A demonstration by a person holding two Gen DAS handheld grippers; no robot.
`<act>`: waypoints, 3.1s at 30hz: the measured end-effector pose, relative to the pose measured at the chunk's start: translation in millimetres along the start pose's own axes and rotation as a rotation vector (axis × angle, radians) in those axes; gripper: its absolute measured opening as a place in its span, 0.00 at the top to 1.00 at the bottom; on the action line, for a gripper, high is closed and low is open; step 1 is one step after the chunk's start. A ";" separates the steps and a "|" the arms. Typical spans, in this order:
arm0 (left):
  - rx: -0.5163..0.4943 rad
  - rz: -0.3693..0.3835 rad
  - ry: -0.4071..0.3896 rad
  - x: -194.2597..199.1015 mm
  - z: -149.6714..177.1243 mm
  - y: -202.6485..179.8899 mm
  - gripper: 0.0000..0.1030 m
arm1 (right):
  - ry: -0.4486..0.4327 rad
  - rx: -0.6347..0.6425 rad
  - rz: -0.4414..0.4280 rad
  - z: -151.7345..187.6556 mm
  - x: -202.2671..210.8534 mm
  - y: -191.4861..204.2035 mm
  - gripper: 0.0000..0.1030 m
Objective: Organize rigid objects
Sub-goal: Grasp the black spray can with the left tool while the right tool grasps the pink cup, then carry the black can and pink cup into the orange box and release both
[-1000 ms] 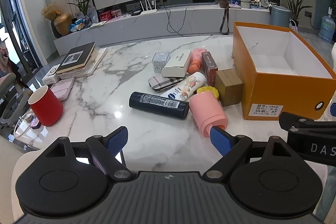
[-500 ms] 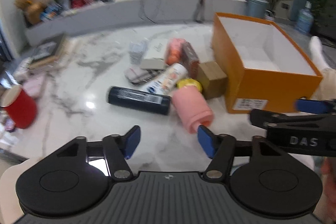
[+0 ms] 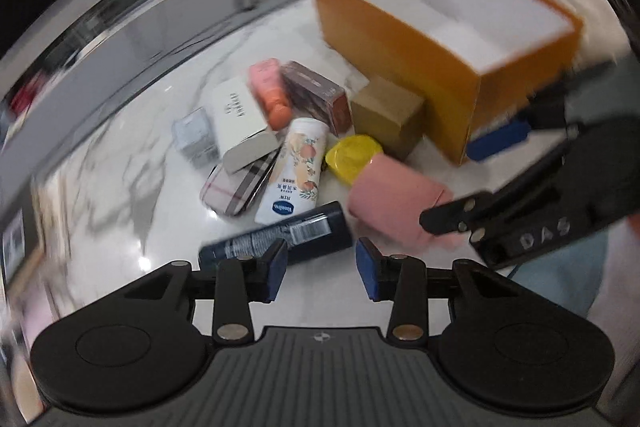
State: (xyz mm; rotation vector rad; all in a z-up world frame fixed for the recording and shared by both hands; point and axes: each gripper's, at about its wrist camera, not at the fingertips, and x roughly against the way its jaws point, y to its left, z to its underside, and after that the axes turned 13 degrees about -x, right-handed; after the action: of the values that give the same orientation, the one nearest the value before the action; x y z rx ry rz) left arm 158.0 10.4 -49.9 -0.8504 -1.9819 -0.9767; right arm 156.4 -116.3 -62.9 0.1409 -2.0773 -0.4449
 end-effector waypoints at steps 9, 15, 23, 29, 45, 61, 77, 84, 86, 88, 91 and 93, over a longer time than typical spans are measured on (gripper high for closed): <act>-0.379 0.065 0.071 -63.1 -2.0 12.2 0.41 | 0.048 0.007 0.021 -10.3 -29.2 -1.1 0.30; -0.500 0.146 0.128 -88.0 -2.1 17.9 0.35 | 0.111 -0.030 -0.003 -14.1 -48.5 -3.5 0.31; -0.389 0.191 0.193 -106.0 -4.9 25.3 0.39 | 0.144 -0.064 -0.014 -13.7 -51.9 -8.0 0.45; -0.105 0.289 0.313 -108.8 -10.5 33.4 0.50 | 0.154 -0.084 0.014 -5.4 -42.5 -14.8 0.45; 0.087 0.292 0.318 -116.0 -12.9 32.3 0.52 | 0.135 -0.123 -0.021 -8.4 -39.5 -30.4 0.39; 0.223 0.173 0.246 -62.5 -7.2 11.8 0.55 | 0.068 -0.098 -0.078 -2.0 -8.5 -28.1 0.46; 0.224 0.082 -0.020 45.3 -109.0 3.5 0.55 | -0.229 -0.153 -0.102 -46.0 115.9 -71.1 0.46; 0.328 0.219 -0.049 15.3 -181.5 -1.5 0.55 | -0.215 -0.295 -0.041 -89.2 118.4 -129.4 0.46; 0.354 0.241 -0.006 -1.3 -194.2 -6.1 0.55 | -0.177 -0.324 -0.027 -97.2 109.2 -141.9 0.46; 0.365 0.243 0.035 -21.5 -201.3 -9.4 0.55 | -0.137 -0.360 -0.023 -102.5 97.4 -154.6 0.46; 0.366 0.239 0.071 -45.9 -207.1 -11.9 0.55 | -0.065 -0.400 -0.017 -105.1 77.0 -169.3 0.46; 0.354 0.231 0.096 -58.3 -209.5 -13.4 0.55 | -0.027 -0.411 -0.023 -107.6 65.5 -176.3 0.46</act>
State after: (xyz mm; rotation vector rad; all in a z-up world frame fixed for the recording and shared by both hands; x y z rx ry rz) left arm 245.4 -186.1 -14.7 -0.7940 -1.8514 -0.5047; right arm 199.6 -325.2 -25.2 -0.0862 -1.9666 -0.8794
